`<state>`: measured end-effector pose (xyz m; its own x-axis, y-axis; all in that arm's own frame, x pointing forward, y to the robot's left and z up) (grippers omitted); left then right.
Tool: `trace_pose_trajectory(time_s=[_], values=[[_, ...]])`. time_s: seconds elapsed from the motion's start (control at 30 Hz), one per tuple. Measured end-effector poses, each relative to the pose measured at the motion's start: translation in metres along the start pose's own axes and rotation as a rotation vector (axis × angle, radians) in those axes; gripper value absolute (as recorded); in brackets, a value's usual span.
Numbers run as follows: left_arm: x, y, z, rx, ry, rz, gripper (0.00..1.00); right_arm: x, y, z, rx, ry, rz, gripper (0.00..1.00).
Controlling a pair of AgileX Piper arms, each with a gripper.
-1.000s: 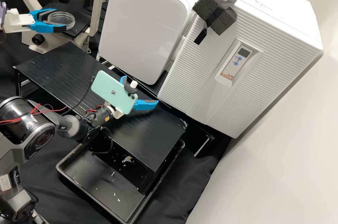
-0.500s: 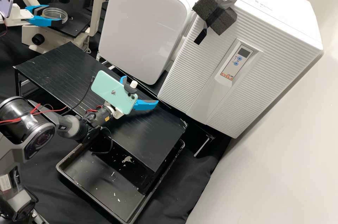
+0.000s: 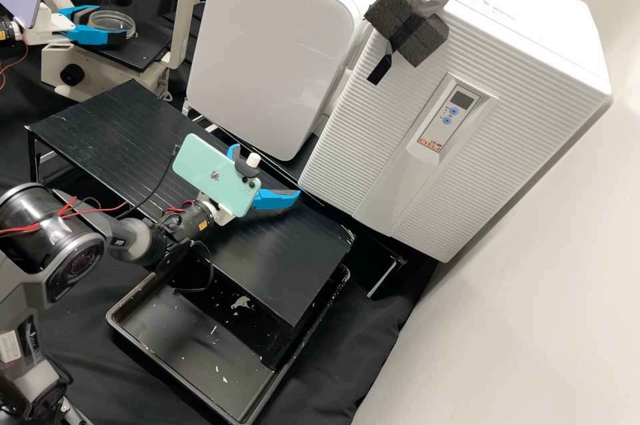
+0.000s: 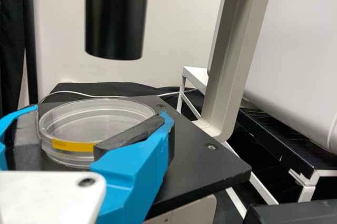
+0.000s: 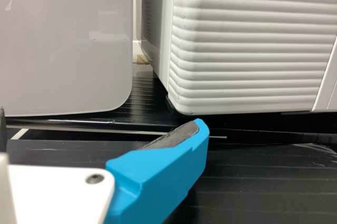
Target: Place the petri dish on the microscope
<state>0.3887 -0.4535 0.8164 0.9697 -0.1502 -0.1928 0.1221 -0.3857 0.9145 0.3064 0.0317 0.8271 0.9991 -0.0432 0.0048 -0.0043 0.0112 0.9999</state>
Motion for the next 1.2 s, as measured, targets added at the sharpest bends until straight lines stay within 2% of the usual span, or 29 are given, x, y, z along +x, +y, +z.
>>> trace_pose_trajectory(time_s=[0.13,0.33,0.37,0.77,1.2], values=[[0.006,-0.003,0.001,0.001,0.008,0.010,0.00,0.000,0.000,0.000,0.000,0.000,0.000,1.00],[0.015,-0.009,0.000,0.040,0.029,0.013,0.00,0.000,0.000,0.000,0.000,0.000,0.000,1.00],[0.015,-0.010,-0.001,0.047,0.032,0.010,1.00,0.000,0.000,0.000,0.000,0.000,0.000,1.00],[0.016,-0.012,0.001,0.081,0.051,0.023,1.00,0.000,0.000,0.000,0.000,0.000,0.000,1.00],[0.006,-0.017,0.002,0.067,0.043,0.040,1.00,0.000,0.000,0.000,0.000,0.000,0.000,1.00]])
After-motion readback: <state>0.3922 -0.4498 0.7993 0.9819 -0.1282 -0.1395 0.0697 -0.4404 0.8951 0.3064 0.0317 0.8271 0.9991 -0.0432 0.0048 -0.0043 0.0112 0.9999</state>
